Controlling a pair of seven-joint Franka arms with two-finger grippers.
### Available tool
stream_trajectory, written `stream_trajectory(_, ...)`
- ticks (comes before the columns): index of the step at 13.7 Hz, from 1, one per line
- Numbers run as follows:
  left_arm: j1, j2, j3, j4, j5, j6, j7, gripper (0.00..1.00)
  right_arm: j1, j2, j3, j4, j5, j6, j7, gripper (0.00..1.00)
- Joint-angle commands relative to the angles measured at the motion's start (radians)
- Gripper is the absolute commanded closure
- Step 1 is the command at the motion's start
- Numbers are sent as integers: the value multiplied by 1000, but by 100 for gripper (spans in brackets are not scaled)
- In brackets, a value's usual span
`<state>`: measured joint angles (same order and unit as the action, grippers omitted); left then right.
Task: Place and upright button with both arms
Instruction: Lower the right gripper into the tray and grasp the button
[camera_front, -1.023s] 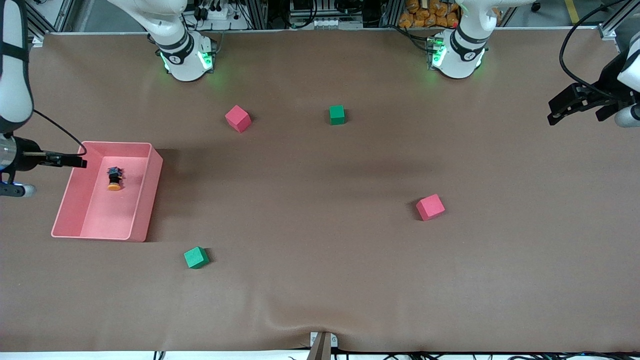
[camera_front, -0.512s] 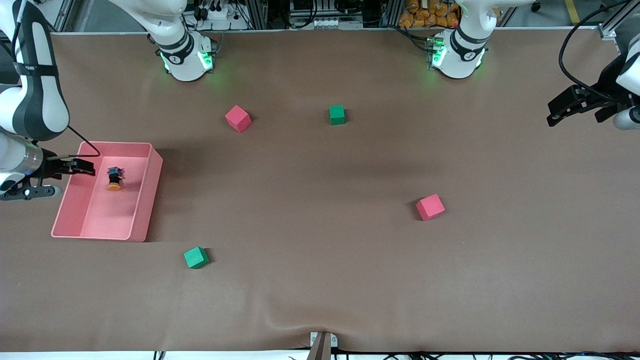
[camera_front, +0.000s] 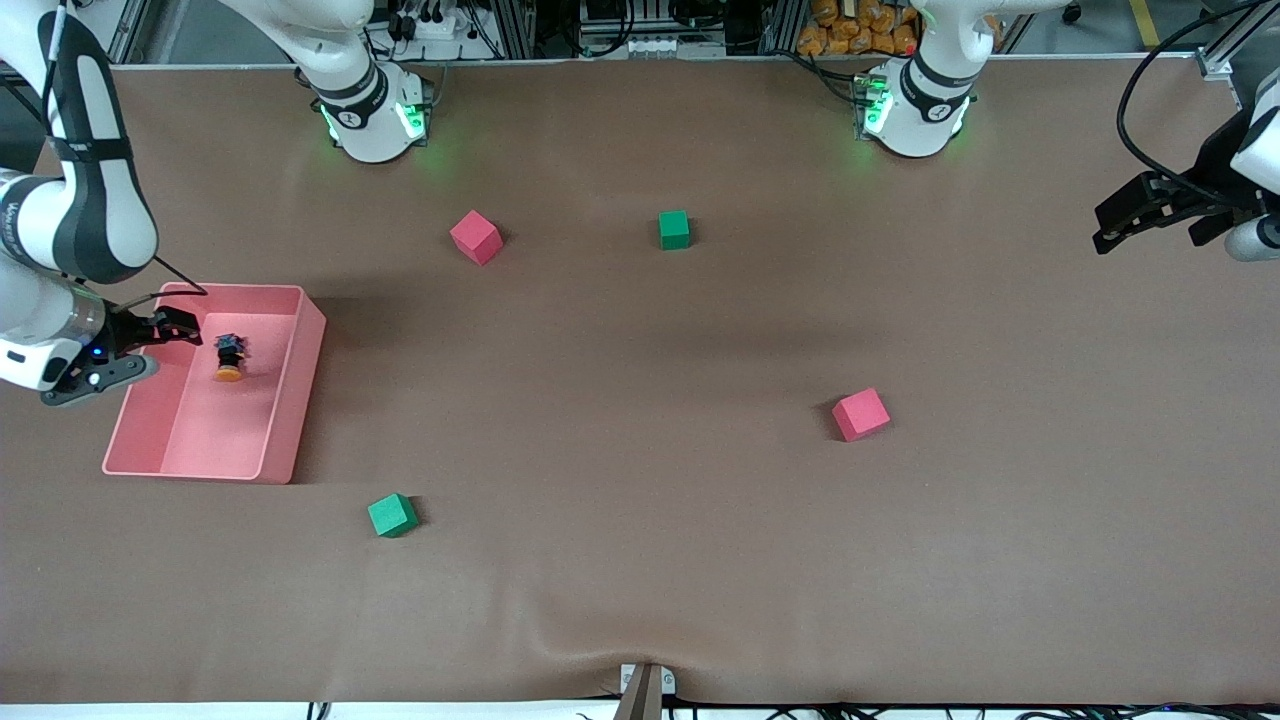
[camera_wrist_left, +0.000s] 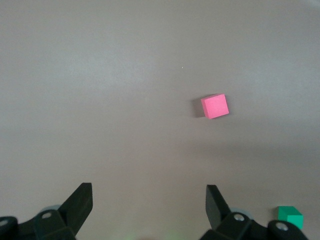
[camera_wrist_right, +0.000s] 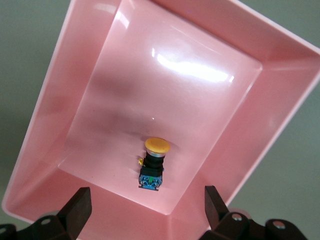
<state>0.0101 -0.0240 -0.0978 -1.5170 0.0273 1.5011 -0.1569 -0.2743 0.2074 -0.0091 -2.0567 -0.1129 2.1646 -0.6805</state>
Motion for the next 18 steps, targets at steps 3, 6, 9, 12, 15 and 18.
stream_trajectory(3, 10, 4, -5, 12, -17, -6, 13, 0, -72, 84, 9, -34, -18, 154, -135, 0)
stream_trajectory(6, 10, 4, -3, 12, -17, -5, 14, 0, -86, 112, 8, -156, -16, 366, -129, 0)
stream_trajectory(9, 10, 4, -5, 14, -17, -5, 16, 0, -86, 124, 9, -198, -14, 411, -123, 0)
stream_trajectory(12, 11, 4, -3, 14, -17, -7, 16, 0, -95, 127, 9, -203, -16, 414, -126, 0)
stream_trajectory(15, 10, 4, -3, 14, -17, -5, 14, 0, -112, 150, 9, -197, -16, 431, -134, 0)
stream_trajectory(18, 10, 9, -5, 14, -18, -5, 14, 0, -112, 173, 9, -195, -13, 448, -132, 0)
